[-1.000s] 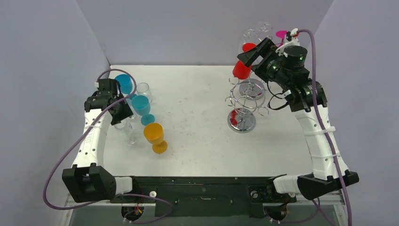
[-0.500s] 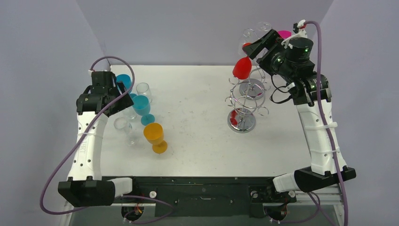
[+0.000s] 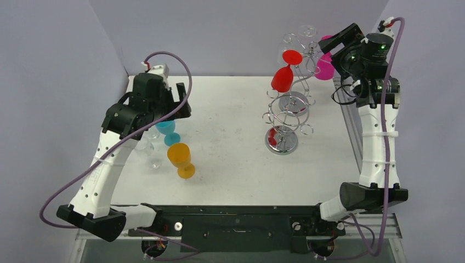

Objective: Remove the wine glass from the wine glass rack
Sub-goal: Pick up the wine glass from the wine rack.

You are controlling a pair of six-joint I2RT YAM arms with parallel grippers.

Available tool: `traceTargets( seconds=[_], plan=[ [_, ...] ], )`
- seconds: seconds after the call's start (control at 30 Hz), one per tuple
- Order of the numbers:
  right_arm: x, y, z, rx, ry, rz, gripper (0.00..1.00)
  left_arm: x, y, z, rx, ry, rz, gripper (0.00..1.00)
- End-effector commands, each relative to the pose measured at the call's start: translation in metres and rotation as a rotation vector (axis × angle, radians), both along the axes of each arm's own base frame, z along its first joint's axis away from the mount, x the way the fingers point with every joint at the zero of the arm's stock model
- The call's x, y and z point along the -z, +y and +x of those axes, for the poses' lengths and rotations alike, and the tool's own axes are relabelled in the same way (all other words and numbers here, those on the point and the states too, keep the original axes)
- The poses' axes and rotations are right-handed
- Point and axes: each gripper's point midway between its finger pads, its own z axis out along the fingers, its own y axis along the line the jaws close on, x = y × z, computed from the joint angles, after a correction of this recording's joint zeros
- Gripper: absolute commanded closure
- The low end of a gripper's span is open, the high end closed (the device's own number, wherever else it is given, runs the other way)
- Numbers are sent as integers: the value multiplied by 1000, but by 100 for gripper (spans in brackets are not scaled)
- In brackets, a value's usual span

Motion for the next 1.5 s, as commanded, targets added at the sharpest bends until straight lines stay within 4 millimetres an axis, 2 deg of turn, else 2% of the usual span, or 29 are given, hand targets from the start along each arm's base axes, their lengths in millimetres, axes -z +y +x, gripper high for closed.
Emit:
traceTargets(
  seconds=[0.0, 0.07, 0.27, 0.47, 0.5, 0.53, 0.57, 0.6, 0.73, 0.83, 0.87, 0.9, 0.93, 0.97, 1.07, 1.47],
  plan=[
    [-24, -39, 21, 112, -105, -5, 23, -18, -46, 7, 126, -61, -63, 10],
    [-22, -55, 32, 162, -118, -1, 24, -18, -66, 7, 182, -68, -77, 9],
    [-15, -98, 65, 274, -152, 17, 31, -20, -98, 15, 268, -76, -124, 9],
    [13, -125, 106, 295, -135, 62, 40, -24, -118, 24, 317, -86, -152, 9],
    [13, -124, 110, 281, -139, 79, 41, -23, -121, 25, 323, -84, -155, 9],
    [22, -128, 119, 279, -126, 91, 43, -24, -123, 26, 326, -87, -157, 9],
    [22, -125, 122, 251, -129, 116, 45, -24, -125, 28, 331, -86, -160, 9],
    [30, -123, 129, 232, -117, 130, 47, -23, -127, 30, 334, -85, -161, 8],
    [42, -122, 138, 221, -111, 147, 48, -20, -137, 38, 353, -79, -172, 8],
    [51, -130, 147, 229, -102, 153, 48, -22, -142, 41, 368, -81, -183, 8],
    [46, -130, 148, 224, -113, 159, 48, -22, -143, 42, 369, -81, -181, 8],
    [51, -134, 153, 227, -106, 162, 49, -22, -144, 43, 370, -81, -181, 8],
    [45, -134, 154, 222, -119, 166, 49, -22, -144, 44, 369, -81, -178, 8],
    [50, -137, 158, 223, -112, 170, 51, -21, -144, 45, 369, -79, -178, 8],
    [47, -136, 163, 209, -122, 189, 55, -19, -147, 47, 371, -74, -179, 8],
    [53, -121, 176, 117, -123, 279, 62, -10, -151, 49, 369, -63, -193, 8]
  ],
)
